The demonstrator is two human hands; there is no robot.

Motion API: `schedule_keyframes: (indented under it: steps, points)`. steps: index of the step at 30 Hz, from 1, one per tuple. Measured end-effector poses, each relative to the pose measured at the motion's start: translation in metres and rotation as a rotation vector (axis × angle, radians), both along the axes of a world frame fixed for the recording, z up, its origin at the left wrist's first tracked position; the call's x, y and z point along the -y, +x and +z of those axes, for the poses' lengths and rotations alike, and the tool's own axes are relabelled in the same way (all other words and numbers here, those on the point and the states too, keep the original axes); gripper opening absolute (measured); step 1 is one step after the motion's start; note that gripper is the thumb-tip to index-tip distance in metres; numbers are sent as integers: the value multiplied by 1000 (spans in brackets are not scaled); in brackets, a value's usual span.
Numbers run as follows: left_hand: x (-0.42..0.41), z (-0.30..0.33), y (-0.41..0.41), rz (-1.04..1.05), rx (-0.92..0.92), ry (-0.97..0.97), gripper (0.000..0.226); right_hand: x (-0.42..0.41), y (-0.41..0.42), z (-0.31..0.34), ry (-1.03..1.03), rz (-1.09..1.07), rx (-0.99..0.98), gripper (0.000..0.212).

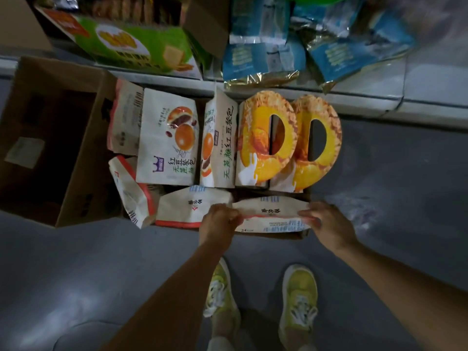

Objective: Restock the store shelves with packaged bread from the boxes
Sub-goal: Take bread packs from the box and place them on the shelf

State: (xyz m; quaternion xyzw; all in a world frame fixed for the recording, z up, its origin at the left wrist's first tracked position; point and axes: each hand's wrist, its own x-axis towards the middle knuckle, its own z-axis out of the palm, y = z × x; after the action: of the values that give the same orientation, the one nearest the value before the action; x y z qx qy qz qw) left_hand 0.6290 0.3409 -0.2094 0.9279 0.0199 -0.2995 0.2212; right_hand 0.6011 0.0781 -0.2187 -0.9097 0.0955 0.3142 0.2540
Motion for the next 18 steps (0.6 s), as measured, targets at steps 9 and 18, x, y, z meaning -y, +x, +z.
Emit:
schedule_keyframes:
  steps: [9, 18]
  points:
    - [-13, 48, 11, 16, 1, -86, 25, -5, 13, 53, 28, 1, 132, 26]
    - [-27, 201, 42, 98, -2, -261, 24, -21, 55, 221, 184, -100, 157, 26]
